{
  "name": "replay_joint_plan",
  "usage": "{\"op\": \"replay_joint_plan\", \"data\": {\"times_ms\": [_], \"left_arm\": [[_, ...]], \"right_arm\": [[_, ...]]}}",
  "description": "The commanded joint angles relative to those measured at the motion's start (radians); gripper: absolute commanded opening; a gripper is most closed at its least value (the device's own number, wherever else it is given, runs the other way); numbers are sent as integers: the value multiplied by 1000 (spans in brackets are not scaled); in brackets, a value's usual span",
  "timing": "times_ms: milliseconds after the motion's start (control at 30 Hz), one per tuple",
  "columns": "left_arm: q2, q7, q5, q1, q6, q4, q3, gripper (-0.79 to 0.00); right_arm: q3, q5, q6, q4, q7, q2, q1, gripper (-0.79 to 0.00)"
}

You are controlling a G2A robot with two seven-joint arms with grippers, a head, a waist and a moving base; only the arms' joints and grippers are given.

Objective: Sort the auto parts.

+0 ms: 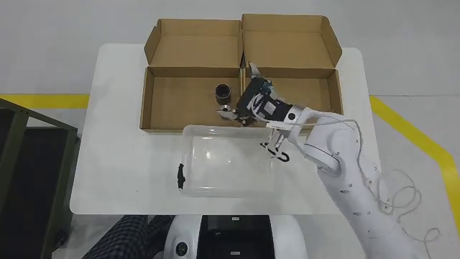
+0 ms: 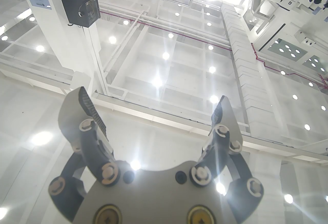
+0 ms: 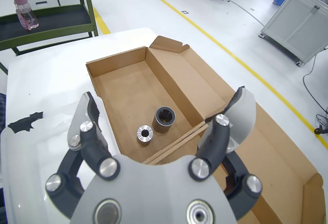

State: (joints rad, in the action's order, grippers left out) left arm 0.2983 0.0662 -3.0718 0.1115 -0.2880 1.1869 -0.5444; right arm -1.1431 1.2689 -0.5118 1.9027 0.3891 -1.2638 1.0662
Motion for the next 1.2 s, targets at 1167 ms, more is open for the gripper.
{"op": "replay_joint_plan", "data": {"times_ms": [1167], "left_arm": [[0,0,0,0,0,0,0,0]], "right_arm": [[-663,189,-34,-29,-758,87,681,0]]}}
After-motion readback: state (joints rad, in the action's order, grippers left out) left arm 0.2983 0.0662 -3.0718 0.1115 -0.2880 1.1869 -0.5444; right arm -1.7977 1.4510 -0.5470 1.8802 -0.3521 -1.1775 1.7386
